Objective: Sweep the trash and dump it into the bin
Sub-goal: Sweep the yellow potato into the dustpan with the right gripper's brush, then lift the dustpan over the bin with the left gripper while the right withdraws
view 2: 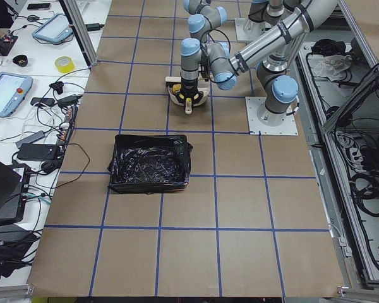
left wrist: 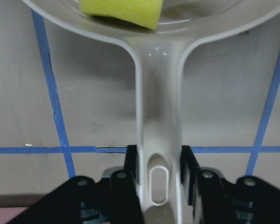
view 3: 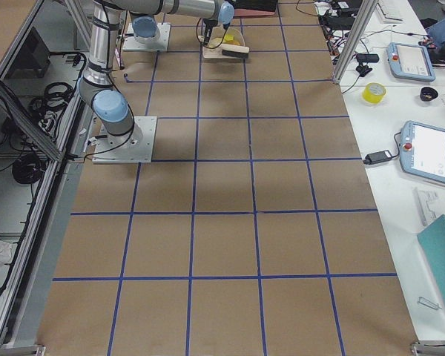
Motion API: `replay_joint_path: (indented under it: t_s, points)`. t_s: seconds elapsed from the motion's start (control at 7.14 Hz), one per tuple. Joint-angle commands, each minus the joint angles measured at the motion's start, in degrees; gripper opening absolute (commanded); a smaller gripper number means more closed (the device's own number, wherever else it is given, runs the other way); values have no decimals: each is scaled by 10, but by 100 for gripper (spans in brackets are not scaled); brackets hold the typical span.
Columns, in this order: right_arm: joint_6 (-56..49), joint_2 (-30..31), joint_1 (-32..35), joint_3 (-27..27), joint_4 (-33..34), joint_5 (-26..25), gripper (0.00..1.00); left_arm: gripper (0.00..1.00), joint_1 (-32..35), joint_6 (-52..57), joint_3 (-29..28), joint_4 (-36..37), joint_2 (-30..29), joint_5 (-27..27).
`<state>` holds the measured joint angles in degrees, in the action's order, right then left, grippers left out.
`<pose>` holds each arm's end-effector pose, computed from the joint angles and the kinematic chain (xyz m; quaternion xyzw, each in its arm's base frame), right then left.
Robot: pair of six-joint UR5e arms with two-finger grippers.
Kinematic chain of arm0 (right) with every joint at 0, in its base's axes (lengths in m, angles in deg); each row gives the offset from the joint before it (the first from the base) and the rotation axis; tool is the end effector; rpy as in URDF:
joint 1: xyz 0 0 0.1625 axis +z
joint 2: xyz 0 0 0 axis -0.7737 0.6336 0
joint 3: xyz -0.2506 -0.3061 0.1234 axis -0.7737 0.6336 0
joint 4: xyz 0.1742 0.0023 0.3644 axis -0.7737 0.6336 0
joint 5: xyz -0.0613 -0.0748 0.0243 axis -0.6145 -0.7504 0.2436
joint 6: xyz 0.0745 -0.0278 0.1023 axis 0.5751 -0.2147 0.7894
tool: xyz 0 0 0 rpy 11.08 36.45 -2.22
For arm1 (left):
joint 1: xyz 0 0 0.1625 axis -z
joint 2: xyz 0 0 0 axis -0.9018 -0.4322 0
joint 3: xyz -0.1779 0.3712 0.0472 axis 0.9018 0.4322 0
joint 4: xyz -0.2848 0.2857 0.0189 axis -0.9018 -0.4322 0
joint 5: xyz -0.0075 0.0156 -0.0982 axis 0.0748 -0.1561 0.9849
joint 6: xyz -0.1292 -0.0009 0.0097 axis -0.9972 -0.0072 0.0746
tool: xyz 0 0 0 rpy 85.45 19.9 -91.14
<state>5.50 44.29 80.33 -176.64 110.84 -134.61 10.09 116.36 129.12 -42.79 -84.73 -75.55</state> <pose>0.5271 -0.3689 0.2250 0.0268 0.9939 0.1054 0.0202 0.0084 -0.4355 0.2279 0.7008 0.7062 0.0694 0.0732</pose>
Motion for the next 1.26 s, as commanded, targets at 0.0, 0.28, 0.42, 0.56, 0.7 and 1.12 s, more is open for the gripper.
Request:
replay_joint_path:
  t_s: [0.0, 0.28, 0.42, 0.56, 0.7, 1.12]
  points:
    - [-64, 25, -13, -6, -53, -73, 5, 0, -32, 1, 0, -1, -2, 39]
    - [-107, 60, -77, -6, -83, -93, 5, 0, -36, -1, -2, 0, -6, 63]
    - [-140, 87, -119, -8, -107, -94, 5, 0, -42, -2, -2, 0, -8, 79]
    - [-165, 106, -163, -8, -129, -97, 4, 0, -59, -2, -4, -2, -6, 95]
    - [-207, 122, -202, -16, -130, -114, 4, 0, -91, -2, -23, -26, -5, 121]
    - [-276, 151, -334, -60, -120, -157, 0, 0, -182, 7, -217, -262, -15, 191]
